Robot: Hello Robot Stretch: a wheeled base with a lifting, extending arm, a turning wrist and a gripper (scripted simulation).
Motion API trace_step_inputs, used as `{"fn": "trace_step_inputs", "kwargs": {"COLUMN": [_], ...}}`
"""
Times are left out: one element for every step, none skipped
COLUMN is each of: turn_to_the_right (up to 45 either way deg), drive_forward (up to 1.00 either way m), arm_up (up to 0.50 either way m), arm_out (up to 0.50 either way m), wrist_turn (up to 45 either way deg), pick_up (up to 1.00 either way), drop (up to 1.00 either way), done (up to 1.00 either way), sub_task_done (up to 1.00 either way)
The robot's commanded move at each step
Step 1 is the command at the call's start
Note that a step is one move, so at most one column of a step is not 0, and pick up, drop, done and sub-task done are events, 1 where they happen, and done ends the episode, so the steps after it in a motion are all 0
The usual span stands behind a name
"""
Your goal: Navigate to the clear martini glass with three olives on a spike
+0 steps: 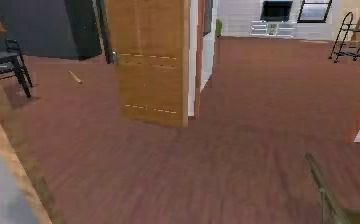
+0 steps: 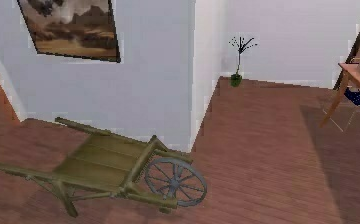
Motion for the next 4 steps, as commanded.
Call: {"fn": "trace_step_inputs", "kwargs": {"turn_to_the_right": [24.0, 0.0, 6.0, 0.0], "drive_forward": [0.0, 1.0, 0.0, 0.85], "arm_up": [0.0, 0.0, 0.0, 0.0], "arm_out": [0.0, 0.0, 0.0, 0.0], "wrist_turn": [0.0, 0.0, 0.0, 0.0], "pick_up": [0.0, 0.0, 0.0, 0.0], "drop": [0.0, 0.0, 0.0, 0.0], "done": [0.0, 0.0, 0.0, 0.0], "sub_task_done": [0.0, 0.0, 0.0, 0.0]}}
